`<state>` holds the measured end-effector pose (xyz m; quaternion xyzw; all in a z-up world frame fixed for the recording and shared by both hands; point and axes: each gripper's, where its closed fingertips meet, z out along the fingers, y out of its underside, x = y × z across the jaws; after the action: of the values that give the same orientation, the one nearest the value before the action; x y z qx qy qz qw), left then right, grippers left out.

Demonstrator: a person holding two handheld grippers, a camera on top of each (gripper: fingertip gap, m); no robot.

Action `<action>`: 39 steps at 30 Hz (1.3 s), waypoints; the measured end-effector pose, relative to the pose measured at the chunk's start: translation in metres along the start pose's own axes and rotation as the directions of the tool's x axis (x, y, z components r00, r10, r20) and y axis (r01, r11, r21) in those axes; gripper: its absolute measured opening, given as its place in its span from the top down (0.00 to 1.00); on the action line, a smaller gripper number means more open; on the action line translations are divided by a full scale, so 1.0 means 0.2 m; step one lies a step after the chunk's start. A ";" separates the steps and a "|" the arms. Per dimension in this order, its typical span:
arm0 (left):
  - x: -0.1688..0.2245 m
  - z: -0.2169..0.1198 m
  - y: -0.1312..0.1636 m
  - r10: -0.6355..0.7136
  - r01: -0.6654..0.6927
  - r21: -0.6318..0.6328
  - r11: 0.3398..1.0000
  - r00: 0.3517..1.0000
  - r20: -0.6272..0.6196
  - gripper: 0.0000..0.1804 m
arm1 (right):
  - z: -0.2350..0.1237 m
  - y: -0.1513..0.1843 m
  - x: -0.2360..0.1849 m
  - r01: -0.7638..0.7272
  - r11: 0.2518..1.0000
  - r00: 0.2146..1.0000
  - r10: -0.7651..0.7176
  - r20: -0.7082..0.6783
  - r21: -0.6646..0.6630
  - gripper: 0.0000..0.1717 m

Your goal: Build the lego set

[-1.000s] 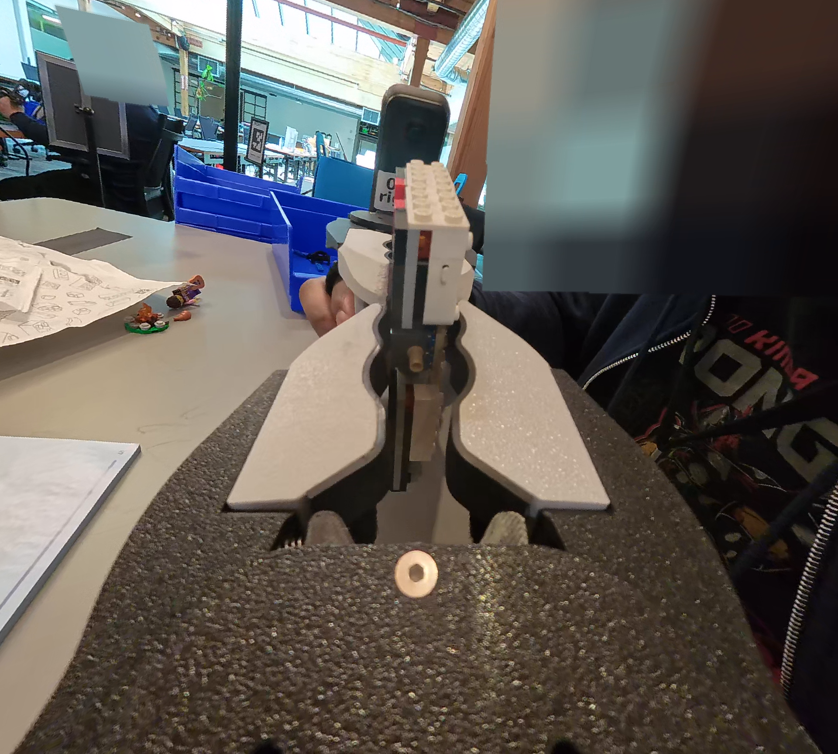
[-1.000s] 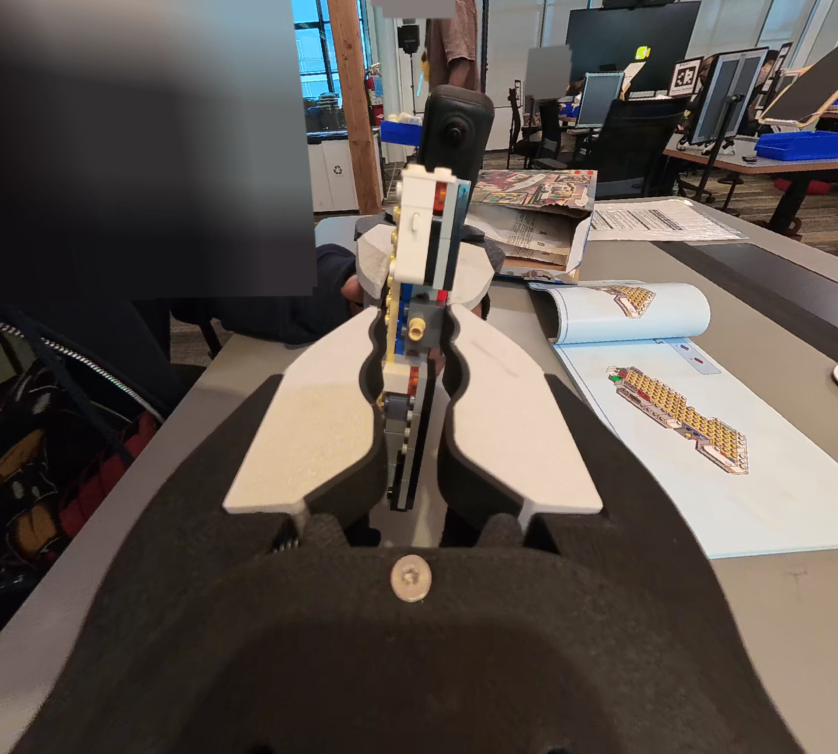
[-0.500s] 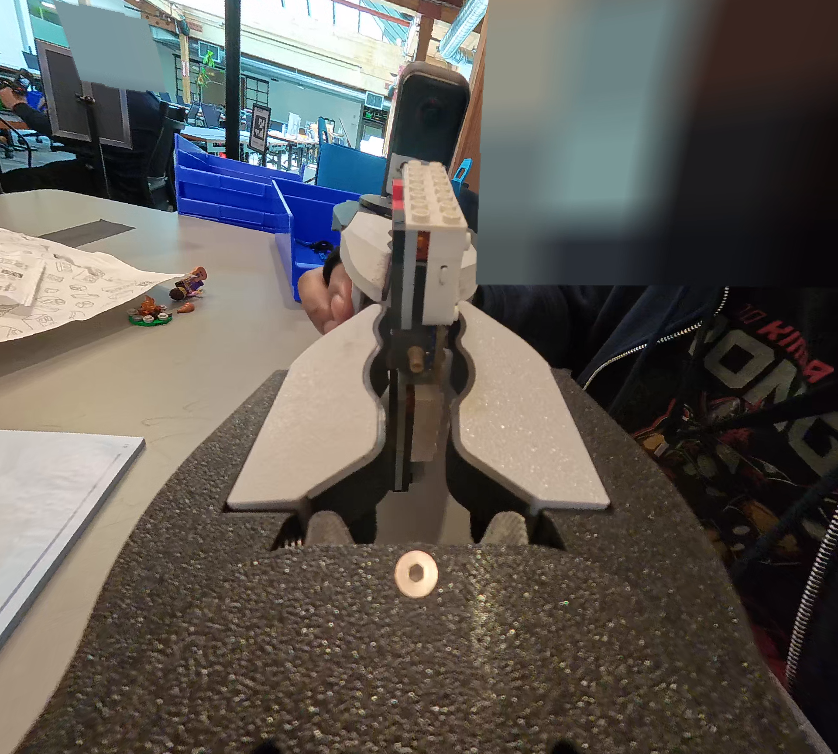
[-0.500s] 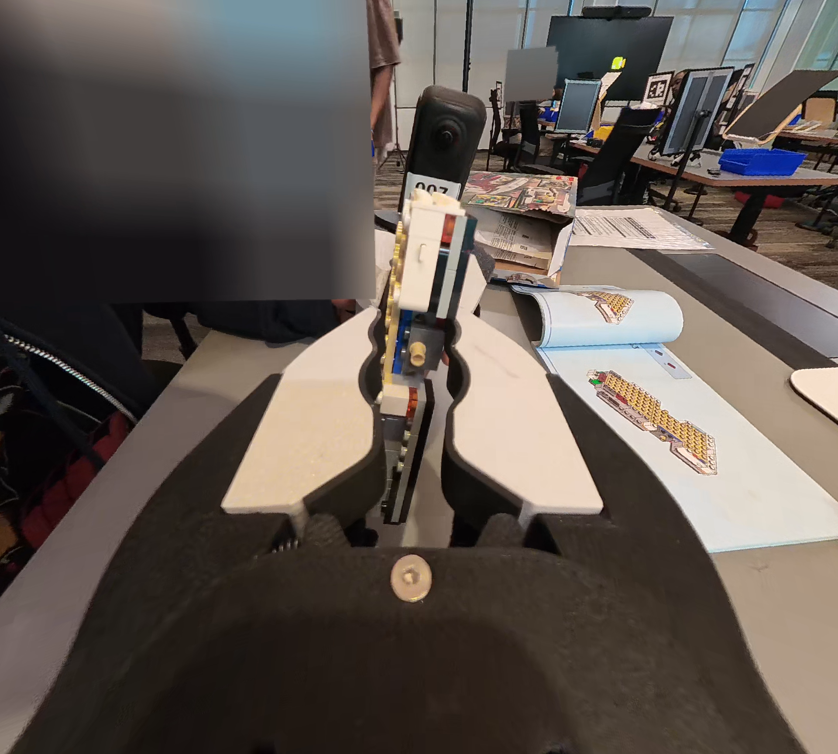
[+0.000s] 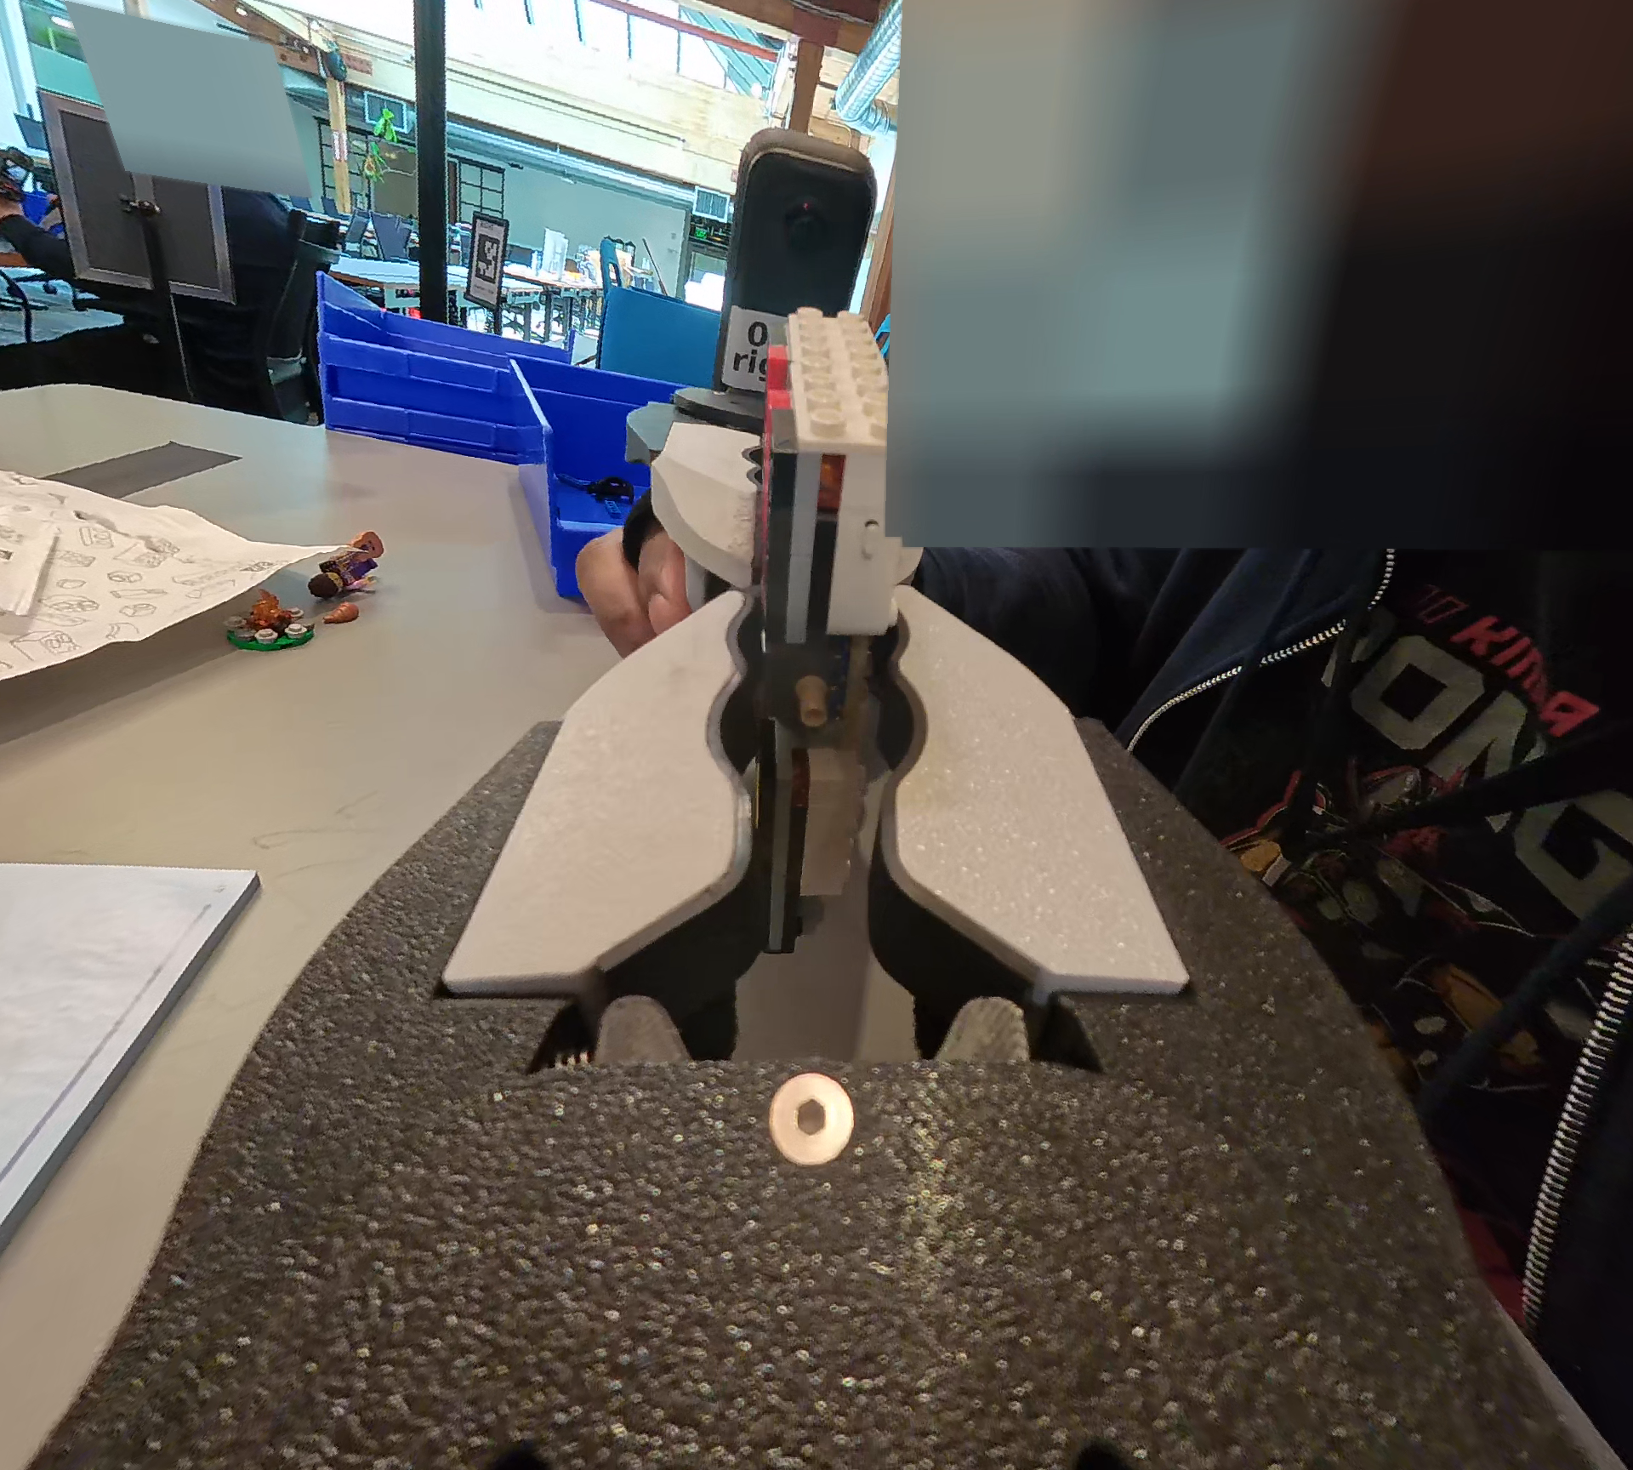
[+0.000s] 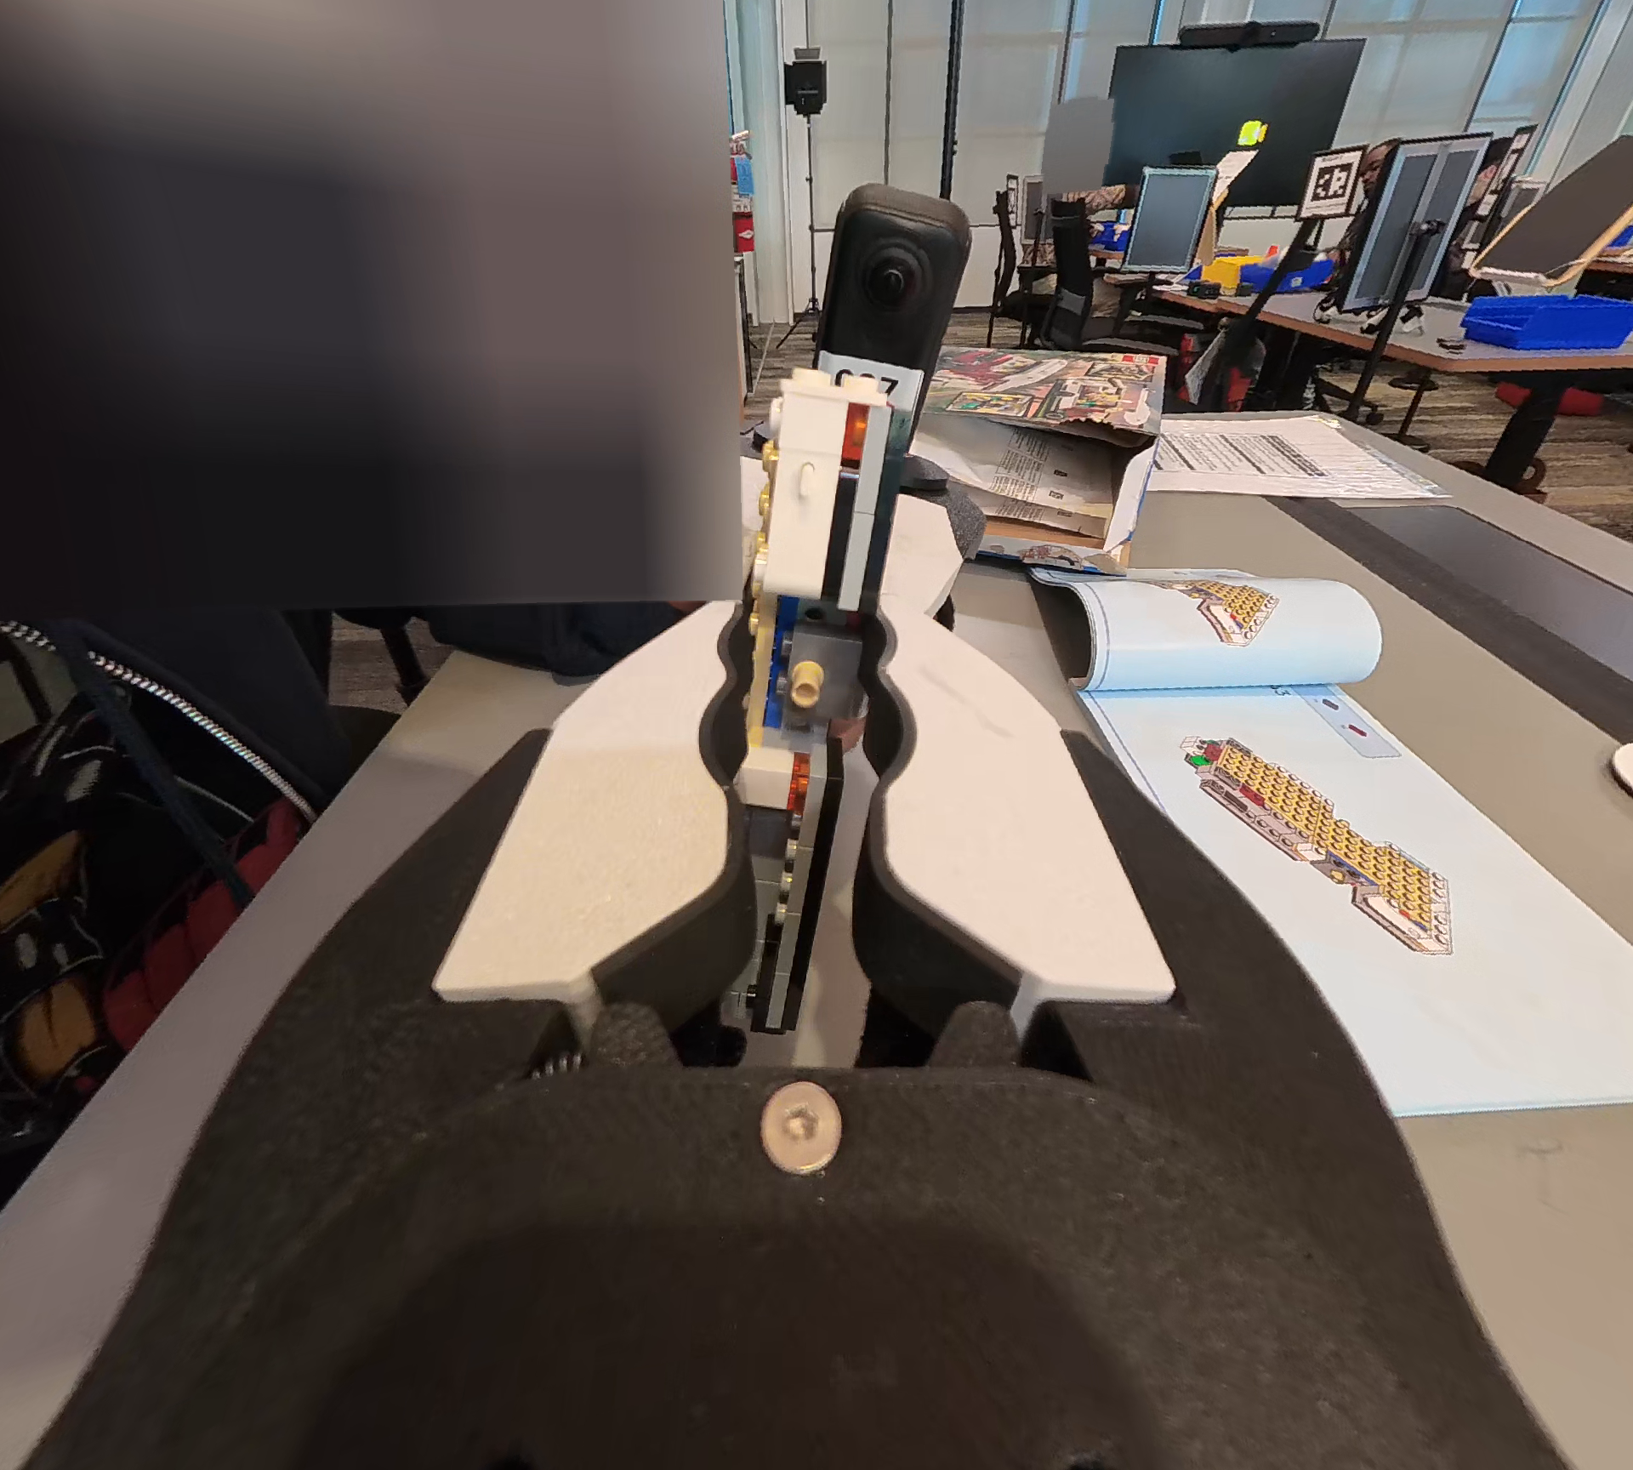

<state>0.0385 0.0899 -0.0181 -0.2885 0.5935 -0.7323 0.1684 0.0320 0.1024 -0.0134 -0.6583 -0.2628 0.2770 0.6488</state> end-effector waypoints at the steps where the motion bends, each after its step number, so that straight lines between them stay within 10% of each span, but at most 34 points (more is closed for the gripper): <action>1: 0.00 0.00 0.00 0.003 -0.003 -0.002 1.000 1.000 0.003 0.87 | 0.00 0.00 0.00 0.000 1.000 1.000 0.000 -0.002 0.001 0.86; 39: -0.05 0.00 -0.05 0.053 -0.057 0.026 0.998 0.989 0.136 0.79 | -0.07 -0.09 0.08 -0.052 0.981 0.997 0.063 -0.052 0.187 0.87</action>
<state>0.0478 0.0976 -0.0108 -0.3184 0.5776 -0.7149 0.2324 0.0521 0.1042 0.0051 -0.6099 -0.1980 0.2998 0.7064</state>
